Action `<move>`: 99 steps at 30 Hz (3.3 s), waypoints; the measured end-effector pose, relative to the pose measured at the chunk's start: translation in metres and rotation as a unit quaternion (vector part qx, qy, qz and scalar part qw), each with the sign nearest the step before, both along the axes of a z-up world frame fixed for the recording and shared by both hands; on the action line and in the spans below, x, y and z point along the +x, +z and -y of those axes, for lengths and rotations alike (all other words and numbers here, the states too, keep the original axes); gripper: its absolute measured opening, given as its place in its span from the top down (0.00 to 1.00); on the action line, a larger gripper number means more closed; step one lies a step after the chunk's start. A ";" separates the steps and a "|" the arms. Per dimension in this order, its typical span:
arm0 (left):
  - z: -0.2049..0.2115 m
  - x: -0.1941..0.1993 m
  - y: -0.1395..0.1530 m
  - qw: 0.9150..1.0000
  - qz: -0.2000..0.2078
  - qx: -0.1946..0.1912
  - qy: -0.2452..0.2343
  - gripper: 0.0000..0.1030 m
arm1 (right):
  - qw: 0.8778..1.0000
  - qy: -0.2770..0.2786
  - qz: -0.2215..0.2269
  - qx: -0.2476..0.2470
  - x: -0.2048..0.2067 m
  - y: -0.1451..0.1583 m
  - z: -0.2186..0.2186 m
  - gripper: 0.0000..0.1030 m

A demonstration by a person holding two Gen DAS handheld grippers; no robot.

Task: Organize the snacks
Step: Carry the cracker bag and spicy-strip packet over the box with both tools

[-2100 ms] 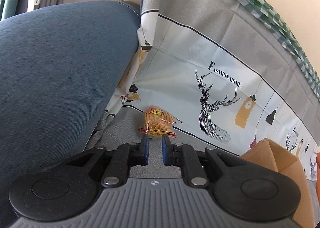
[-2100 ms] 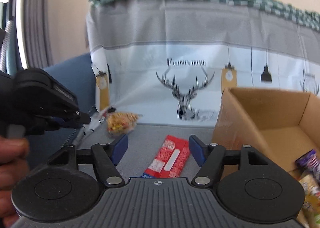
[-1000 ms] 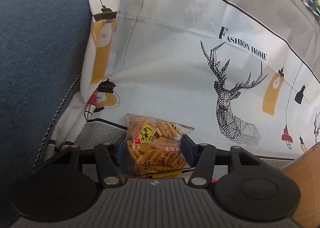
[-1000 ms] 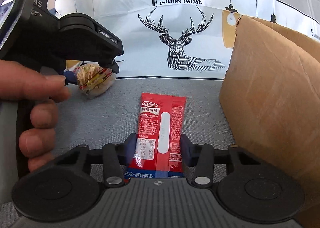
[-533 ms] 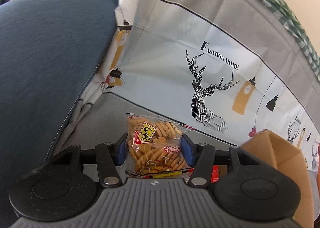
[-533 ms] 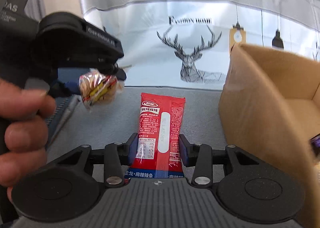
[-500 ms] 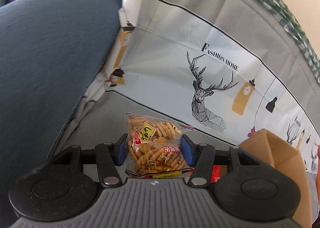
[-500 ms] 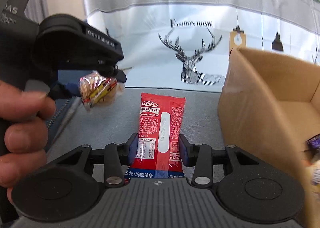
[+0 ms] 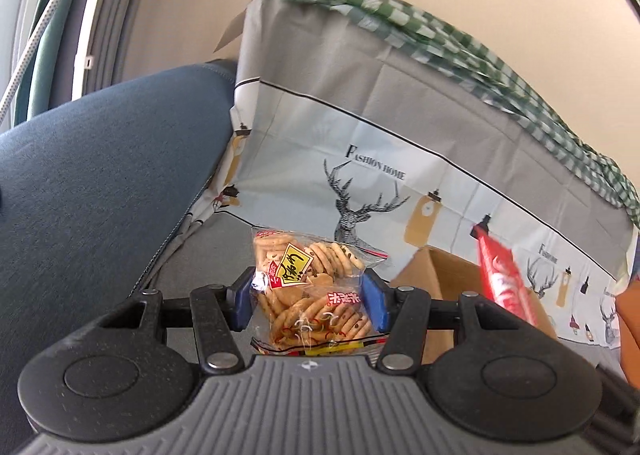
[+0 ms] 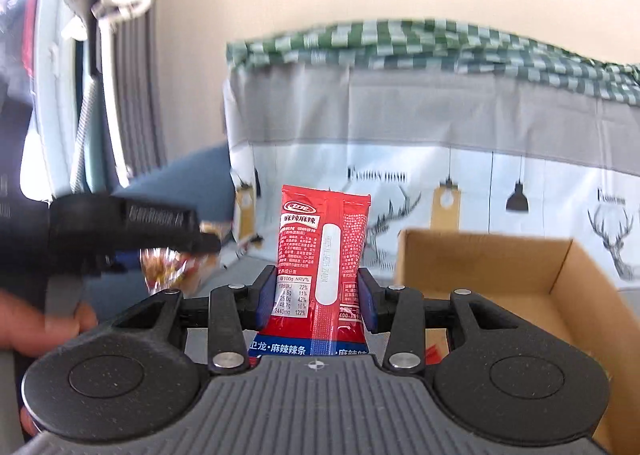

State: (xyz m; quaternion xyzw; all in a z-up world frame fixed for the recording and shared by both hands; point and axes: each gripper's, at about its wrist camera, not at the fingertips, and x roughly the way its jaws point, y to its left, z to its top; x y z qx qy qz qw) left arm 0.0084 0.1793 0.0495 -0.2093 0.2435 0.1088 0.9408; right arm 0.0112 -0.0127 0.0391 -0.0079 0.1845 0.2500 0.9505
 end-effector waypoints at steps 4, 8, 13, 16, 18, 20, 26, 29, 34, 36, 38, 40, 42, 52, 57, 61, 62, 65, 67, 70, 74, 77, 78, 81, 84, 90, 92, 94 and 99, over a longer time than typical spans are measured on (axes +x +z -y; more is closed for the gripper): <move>0.016 -0.004 0.014 1.000 0.003 -0.018 -0.005 0.42 | 1.000 0.013 0.013 0.007 0.004 0.020 0.045 0.58; 0.036 0.002 0.024 0.998 0.011 -0.048 -0.033 0.42 | 1.000 -0.007 0.012 0.004 0.010 0.020 0.083 0.58; 0.067 0.014 0.008 0.996 0.024 -0.041 -0.078 0.42 | 0.999 -0.043 -0.004 0.006 0.018 0.004 0.108 0.58; 0.077 0.026 -0.004 0.994 0.013 -0.059 -0.092 0.42 | 0.998 -0.056 -0.002 0.010 0.024 0.002 0.117 0.58; 0.085 0.030 -0.005 0.993 0.024 -0.045 -0.110 0.42 | 0.998 -0.066 -0.002 0.004 0.029 -0.001 0.122 0.58; 0.092 0.035 -0.009 0.992 0.020 -0.030 -0.124 0.42 | 0.997 -0.076 -0.001 0.000 0.035 -0.003 0.127 0.58; 0.102 0.043 -0.011 0.987 0.030 -0.009 -0.157 0.42 | 0.995 -0.101 0.001 0.014 0.046 0.004 0.150 0.58; 0.105 0.041 -0.009 0.986 0.034 -0.010 -0.164 0.42 | 0.996 -0.091 0.019 -0.007 0.050 0.013 0.156 0.58; 0.112 0.040 -0.007 0.985 0.038 -0.012 -0.168 0.42 | 0.995 -0.101 0.005 -0.024 0.056 -0.001 0.164 0.58; 0.114 0.040 -0.008 0.985 0.040 -0.017 -0.167 0.42 | 0.994 -0.106 0.002 -0.029 0.055 -0.004 0.166 0.58; 0.117 0.041 -0.010 0.986 0.039 -0.021 -0.163 0.42 | 0.994 -0.107 0.011 -0.033 0.052 -0.004 0.168 0.58; 0.121 0.041 -0.012 0.986 0.041 -0.030 -0.157 0.42 | 0.993 -0.107 0.011 -0.048 0.052 -0.007 0.168 0.58; 0.126 0.041 -0.015 0.987 0.039 -0.037 -0.153 0.42 | 0.992 -0.109 0.014 -0.063 0.053 -0.010 0.169 0.58; 0.152 0.040 -0.018 0.983 0.045 -0.022 -0.177 0.42 | 0.987 -0.142 0.009 -0.078 0.057 -0.016 0.196 0.58; 0.156 0.045 -0.020 0.981 0.044 -0.023 -0.185 0.42 | 0.985 -0.153 0.004 -0.080 0.061 -0.018 0.201 0.58; 0.158 0.049 -0.021 0.980 0.041 -0.027 -0.191 0.42 | 0.985 -0.151 0.005 -0.083 0.061 -0.019 0.195 0.58; 0.158 0.049 -0.022 0.980 0.041 -0.027 -0.193 0.42 | 0.985 -0.149 0.006 -0.084 0.061 -0.019 0.193 0.57; 0.159 0.049 -0.022 0.980 0.041 -0.025 -0.195 0.42 | 0.986 -0.142 0.007 -0.088 0.062 -0.019 0.185 0.57; 0.159 0.049 -0.022 0.980 0.041 -0.027 -0.195 0.42 | 0.986 -0.137 0.009 -0.091 0.062 -0.019 0.181 0.57; 0.157 0.050 -0.022 0.980 0.041 -0.027 -0.193 0.42 | 0.987 -0.131 0.013 -0.095 0.061 -0.019 0.175 0.57; 0.156 0.050 -0.022 0.980 0.040 -0.029 -0.192 0.42 | 0.987 -0.128 0.016 -0.099 0.060 -0.019 0.172 0.57; 0.157 0.050 -0.022 0.980 0.040 -0.027 -0.194 0.42 | 0.987 -0.130 0.015 -0.098 0.060 -0.019 0.173 0.57; 0.158 0.050 -0.022 0.980 0.040 -0.026 -0.195 0.42 | 0.986 -0.131 0.014 -0.097 0.060 -0.019 0.173 0.57; 0.158 0.050 -0.022 0.980 0.039 -0.026 -0.196 0.42 | 0.986 -0.135 0.013 -0.094 0.060 -0.018 0.175 0.57; 0.159 0.050 -0.022 0.980 0.039 -0.025 -0.196 0.42 | 0.986 -0.137 0.012 -0.093 0.061 -0.019 0.176 0.57; 0.158 0.050 -0.022 0.980 0.039 -0.026 -0.196 0.42 | 0.986 -0.136 0.014 -0.095 0.061 -0.019 0.175 0.57; 0.158 0.050 -0.022 0.979 0.040 -0.026 -0.196 0.42 | 0.986 -0.136 0.013 -0.095 0.061 -0.019 0.175 0.57; 0.159 0.050 -0.023 0.979 0.040 -0.026 -0.197 0.42 | 0.986 -0.136 0.014 -0.095 0.061 -0.019 0.175 0.57; 0.160 0.052 -0.023 0.979 0.040 -0.026 -0.199 0.42 | 0.986 -0.136 0.014 -0.094 0.061 -0.019 0.175 0.57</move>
